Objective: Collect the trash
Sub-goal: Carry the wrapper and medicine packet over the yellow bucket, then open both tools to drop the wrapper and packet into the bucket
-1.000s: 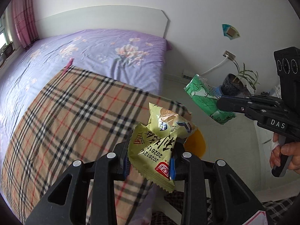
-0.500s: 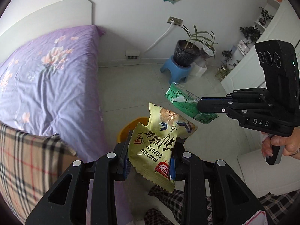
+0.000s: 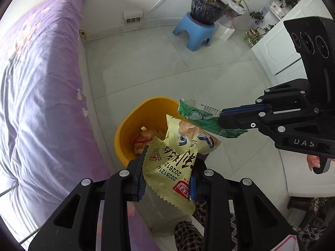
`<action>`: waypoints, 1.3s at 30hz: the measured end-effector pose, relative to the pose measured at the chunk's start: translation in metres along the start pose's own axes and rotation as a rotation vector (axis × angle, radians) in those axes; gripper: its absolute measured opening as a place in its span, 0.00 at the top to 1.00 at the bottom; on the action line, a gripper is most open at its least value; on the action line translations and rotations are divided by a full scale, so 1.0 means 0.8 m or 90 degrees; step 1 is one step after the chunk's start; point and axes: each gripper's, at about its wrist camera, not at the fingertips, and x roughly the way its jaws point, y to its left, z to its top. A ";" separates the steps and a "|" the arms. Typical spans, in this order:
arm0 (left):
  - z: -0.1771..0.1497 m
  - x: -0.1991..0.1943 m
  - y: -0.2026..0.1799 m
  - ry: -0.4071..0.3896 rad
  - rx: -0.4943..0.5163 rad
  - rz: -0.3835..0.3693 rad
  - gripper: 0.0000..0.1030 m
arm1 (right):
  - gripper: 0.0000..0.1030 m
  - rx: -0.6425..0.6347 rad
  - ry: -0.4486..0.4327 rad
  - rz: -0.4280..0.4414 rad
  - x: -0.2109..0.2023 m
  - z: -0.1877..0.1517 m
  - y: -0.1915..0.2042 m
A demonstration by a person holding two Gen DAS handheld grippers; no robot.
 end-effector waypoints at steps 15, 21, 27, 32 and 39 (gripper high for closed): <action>0.002 0.137 0.017 0.085 -0.011 0.001 0.62 | 0.97 0.038 0.082 -0.007 0.149 -0.007 -0.070; 0.002 0.147 0.015 0.088 -0.022 -0.002 0.48 | 0.85 0.052 0.089 -0.011 0.157 -0.008 -0.079; 0.004 0.142 0.014 0.078 -0.024 0.009 0.34 | 0.63 0.056 0.082 -0.013 0.152 -0.008 -0.082; 0.007 0.140 0.016 0.080 -0.027 0.017 0.34 | 0.63 0.058 0.074 -0.011 0.151 -0.003 -0.078; 0.006 0.119 0.015 0.084 -0.053 0.054 0.29 | 0.63 0.088 0.041 -0.028 0.111 -0.002 -0.071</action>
